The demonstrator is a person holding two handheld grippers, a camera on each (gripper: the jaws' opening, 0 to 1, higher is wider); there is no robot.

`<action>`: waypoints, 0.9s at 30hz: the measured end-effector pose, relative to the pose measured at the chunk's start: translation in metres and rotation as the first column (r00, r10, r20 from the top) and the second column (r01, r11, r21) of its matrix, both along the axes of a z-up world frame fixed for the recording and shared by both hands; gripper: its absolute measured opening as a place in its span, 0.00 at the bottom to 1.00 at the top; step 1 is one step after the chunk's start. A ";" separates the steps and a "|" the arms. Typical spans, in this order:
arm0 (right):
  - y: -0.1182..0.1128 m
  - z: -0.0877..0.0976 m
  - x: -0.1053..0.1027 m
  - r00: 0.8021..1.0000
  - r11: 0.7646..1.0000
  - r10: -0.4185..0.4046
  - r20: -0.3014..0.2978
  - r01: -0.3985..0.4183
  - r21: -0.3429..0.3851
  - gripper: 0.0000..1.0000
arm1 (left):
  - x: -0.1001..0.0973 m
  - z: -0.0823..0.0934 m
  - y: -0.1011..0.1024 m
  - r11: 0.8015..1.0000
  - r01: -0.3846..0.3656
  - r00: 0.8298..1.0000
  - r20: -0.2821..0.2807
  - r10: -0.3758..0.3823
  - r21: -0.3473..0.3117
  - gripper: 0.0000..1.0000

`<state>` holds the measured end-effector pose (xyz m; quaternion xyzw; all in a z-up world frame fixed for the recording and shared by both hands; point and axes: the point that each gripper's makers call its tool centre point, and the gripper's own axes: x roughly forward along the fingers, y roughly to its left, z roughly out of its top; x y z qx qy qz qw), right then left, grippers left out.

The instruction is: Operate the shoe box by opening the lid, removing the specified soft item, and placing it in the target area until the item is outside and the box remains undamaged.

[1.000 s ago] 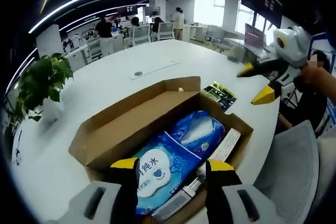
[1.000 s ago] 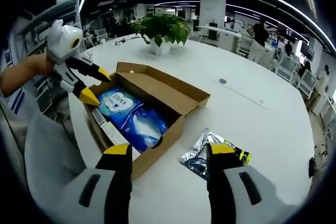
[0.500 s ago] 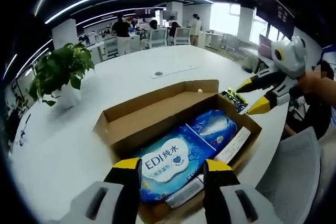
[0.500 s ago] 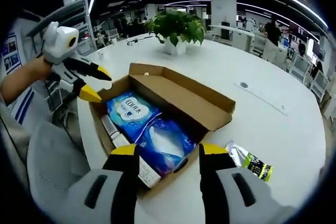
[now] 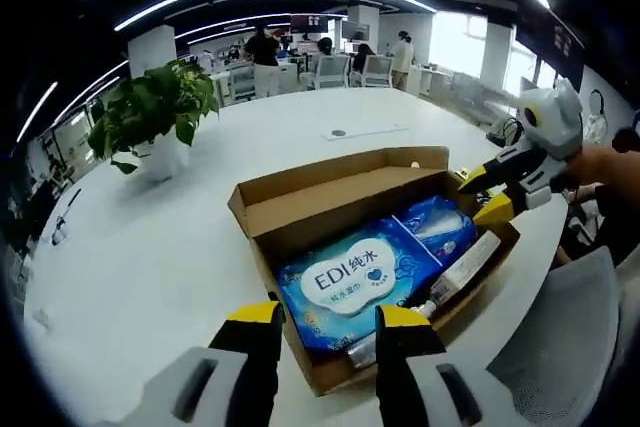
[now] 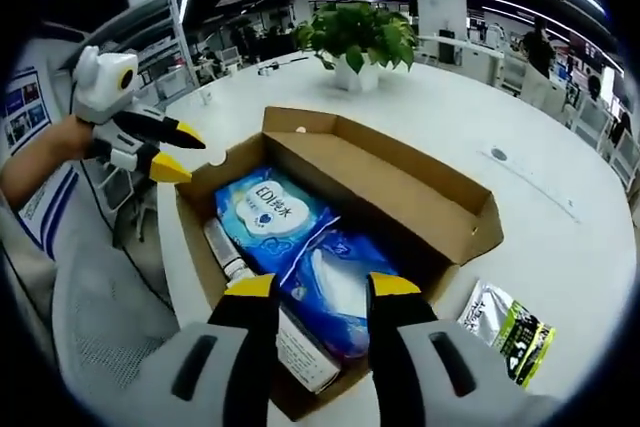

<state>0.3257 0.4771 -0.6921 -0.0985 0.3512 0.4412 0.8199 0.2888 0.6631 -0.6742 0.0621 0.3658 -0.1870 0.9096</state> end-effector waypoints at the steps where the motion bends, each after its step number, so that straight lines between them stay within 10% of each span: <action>1: 0.002 -0.001 0.000 1.000 1.000 0.001 -0.004 -0.001 0.001 0.31 | -0.001 -0.001 0.001 1.000 -0.005 1.000 -0.003 0.005 -0.003 0.34; 27: 0.062 -0.043 0.014 0.995 0.999 -0.006 -0.104 0.003 -0.033 0.22 | -0.013 -0.036 0.026 0.992 -0.128 0.988 -0.088 0.126 -0.021 0.08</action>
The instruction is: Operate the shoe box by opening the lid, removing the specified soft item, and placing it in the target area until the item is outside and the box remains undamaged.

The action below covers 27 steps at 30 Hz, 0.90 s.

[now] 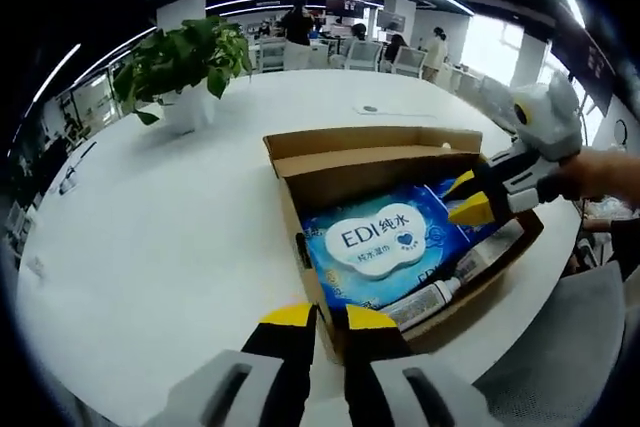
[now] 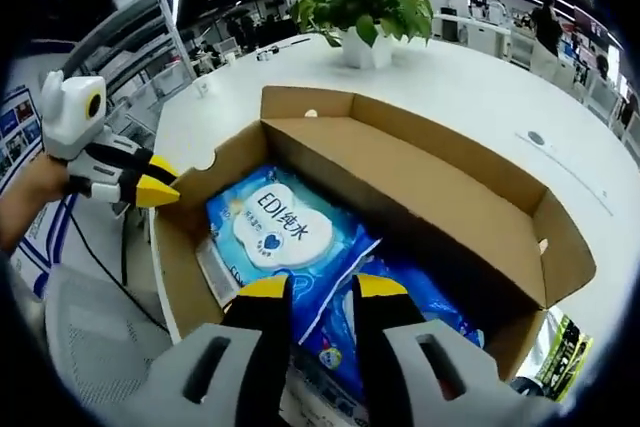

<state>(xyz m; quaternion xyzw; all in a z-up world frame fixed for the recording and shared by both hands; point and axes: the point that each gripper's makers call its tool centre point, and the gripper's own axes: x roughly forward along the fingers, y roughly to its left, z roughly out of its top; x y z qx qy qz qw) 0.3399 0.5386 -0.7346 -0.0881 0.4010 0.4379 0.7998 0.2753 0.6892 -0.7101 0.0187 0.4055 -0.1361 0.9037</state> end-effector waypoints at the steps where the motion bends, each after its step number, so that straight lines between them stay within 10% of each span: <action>1: 0.001 -0.001 0.000 1.000 1.000 -0.001 -0.004 0.001 -0.003 0.21 | -0.001 0.001 -0.002 1.000 0.001 1.000 -0.002 -0.001 -0.014 0.08; 27: 0.008 -0.018 0.009 0.986 0.992 -0.118 -0.119 0.112 -0.056 0.03 | 0.000 -0.001 -0.002 0.998 -0.041 0.999 0.009 0.042 -0.041 0.07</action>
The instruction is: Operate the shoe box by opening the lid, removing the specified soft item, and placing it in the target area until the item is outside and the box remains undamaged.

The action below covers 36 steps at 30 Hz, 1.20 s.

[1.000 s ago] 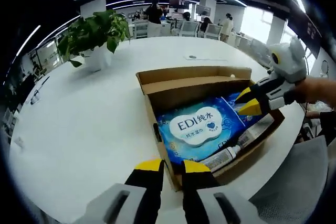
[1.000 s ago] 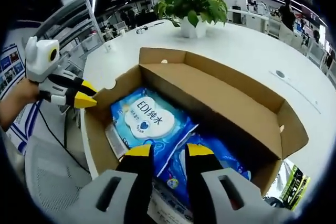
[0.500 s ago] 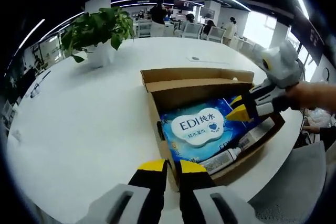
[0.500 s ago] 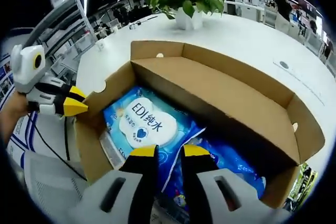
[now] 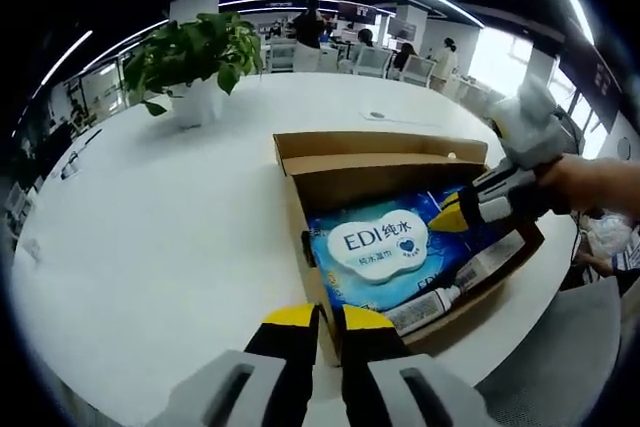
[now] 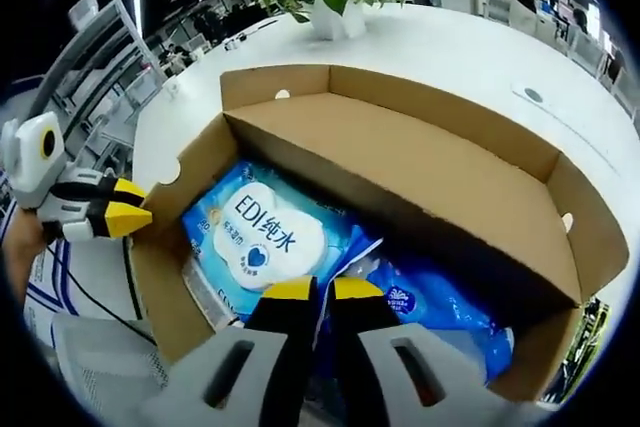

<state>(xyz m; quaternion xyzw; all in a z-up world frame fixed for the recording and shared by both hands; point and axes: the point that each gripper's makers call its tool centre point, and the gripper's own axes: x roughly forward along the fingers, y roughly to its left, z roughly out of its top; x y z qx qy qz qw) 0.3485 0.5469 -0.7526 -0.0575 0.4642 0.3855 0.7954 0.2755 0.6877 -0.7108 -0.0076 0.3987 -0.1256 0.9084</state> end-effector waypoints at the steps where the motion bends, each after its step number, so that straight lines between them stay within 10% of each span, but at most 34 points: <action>1: 0.000 0.001 -0.001 1.000 1.000 0.001 0.001 -0.001 -0.003 0.02 | 0.000 0.000 0.000 1.000 0.000 1.000 0.001 0.000 0.002 0.07; 36: -0.034 0.052 0.000 0.988 0.998 -0.039 0.150 0.031 0.054 0.00 | 0.000 -0.001 0.001 1.000 -0.012 0.999 -0.042 0.013 0.012 0.07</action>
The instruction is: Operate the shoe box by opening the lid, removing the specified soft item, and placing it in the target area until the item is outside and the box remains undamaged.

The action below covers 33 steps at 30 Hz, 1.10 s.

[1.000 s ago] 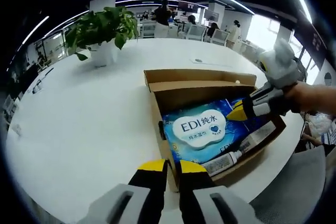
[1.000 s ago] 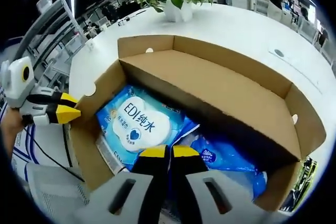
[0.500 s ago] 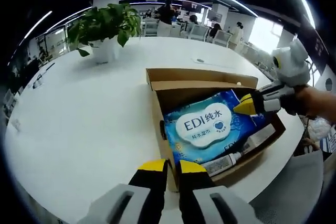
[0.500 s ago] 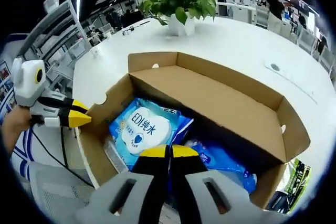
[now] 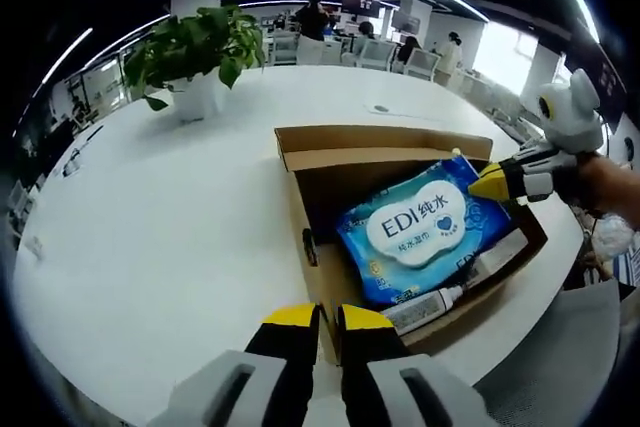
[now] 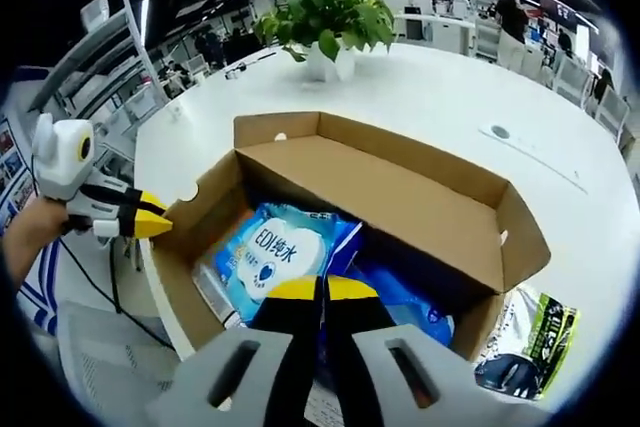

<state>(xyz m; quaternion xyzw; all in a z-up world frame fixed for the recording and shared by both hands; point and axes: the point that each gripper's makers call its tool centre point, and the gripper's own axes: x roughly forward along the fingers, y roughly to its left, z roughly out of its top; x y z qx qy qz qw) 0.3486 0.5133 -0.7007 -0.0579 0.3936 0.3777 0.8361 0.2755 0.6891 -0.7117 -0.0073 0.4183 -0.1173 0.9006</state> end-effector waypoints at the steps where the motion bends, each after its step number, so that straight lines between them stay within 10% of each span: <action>1: -0.003 0.002 0.000 1.000 1.000 -0.002 0.005 0.002 0.000 0.00 | 0.000 0.000 0.000 1.000 0.003 1.000 -0.004 -0.003 0.001 0.07; 13: -0.025 -0.006 -0.001 1.000 0.999 -0.027 -0.008 0.027 -0.018 0.00 | 0.000 0.002 -0.003 0.995 0.070 0.997 -0.039 -0.067 0.070 0.07; 24: -0.035 -0.016 0.001 0.998 0.998 -0.057 -0.039 0.056 -0.008 0.00 | 0.023 0.042 -0.016 0.992 0.105 0.992 0.058 -0.109 0.073 0.14; 33: -0.041 -0.023 0.002 0.996 0.998 -0.069 -0.051 0.069 -0.010 0.00 | 0.030 0.028 -0.046 0.984 0.173 0.984 0.031 -0.174 0.052 0.16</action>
